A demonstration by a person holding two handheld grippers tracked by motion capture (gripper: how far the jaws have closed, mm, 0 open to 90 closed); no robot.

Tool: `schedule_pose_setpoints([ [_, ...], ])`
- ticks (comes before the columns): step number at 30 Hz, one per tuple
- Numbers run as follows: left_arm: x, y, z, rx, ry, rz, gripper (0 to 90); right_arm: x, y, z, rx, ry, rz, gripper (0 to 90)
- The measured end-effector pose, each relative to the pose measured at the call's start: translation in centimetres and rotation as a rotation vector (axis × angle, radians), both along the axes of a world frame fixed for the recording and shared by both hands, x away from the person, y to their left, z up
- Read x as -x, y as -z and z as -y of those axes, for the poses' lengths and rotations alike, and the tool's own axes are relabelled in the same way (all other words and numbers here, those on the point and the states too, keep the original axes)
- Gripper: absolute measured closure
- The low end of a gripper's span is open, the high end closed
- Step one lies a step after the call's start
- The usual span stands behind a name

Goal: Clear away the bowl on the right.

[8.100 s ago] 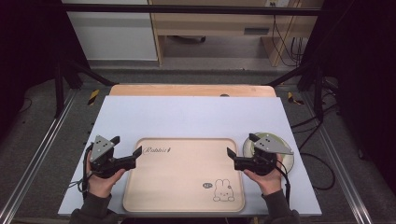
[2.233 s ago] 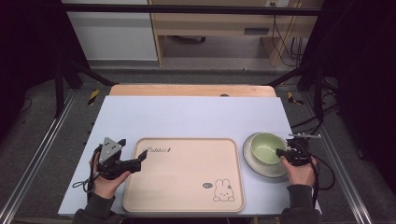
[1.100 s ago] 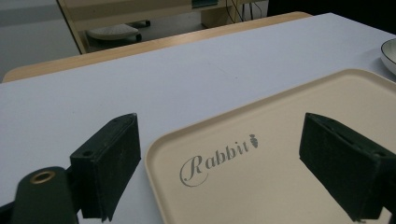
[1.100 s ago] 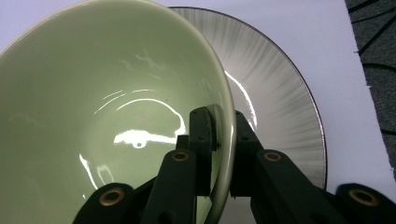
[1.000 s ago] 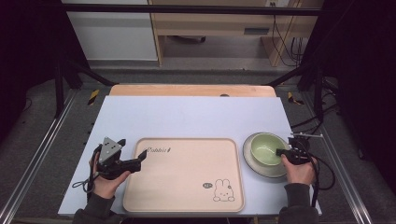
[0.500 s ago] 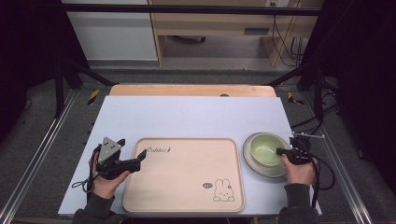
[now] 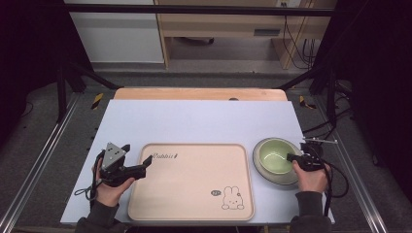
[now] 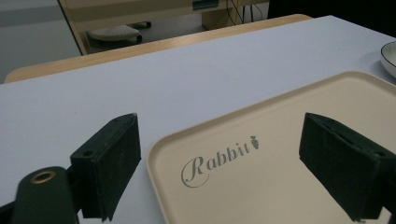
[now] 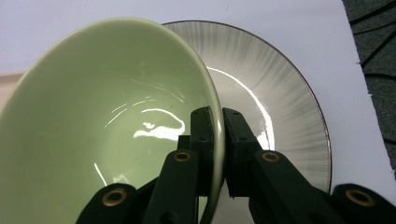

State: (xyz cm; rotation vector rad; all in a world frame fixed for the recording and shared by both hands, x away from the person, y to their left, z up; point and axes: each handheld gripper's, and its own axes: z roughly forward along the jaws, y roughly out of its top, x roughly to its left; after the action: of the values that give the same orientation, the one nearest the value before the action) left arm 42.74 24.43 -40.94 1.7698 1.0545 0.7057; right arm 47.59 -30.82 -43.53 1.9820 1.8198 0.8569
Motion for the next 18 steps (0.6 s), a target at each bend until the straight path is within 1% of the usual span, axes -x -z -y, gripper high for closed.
schedule_pose_setpoints([
  [10, 0.01, -0.02, 0.0, 0.002, 0.001, 0.0, 12.4, 0.09, -0.1, -0.02, -0.009, -0.001, 0.002, 84.0],
  [14, 0.02, -0.04, 0.0, 0.002, 0.001, 0.0, 12.4, 0.19, -0.19, 0.03, -0.014, -0.01, 0.009, 83.8],
  [15, 0.03, -0.04, 0.0, 0.002, 0.001, 0.001, 12.4, 0.27, -0.33, 0.05, -0.024, -0.012, 0.013, 83.9],
  [17, 0.02, -0.04, 0.01, 0.002, 0.002, 0.001, 12.4, 0.33, -0.4, 0.09, -0.025, -0.016, 0.016, 83.9],
  [18, 0.03, -0.04, 0.02, 0.002, 0.002, 0.001, 12.4, 0.44, -0.64, 0.05, -0.038, -0.016, 0.024, 83.9],
])
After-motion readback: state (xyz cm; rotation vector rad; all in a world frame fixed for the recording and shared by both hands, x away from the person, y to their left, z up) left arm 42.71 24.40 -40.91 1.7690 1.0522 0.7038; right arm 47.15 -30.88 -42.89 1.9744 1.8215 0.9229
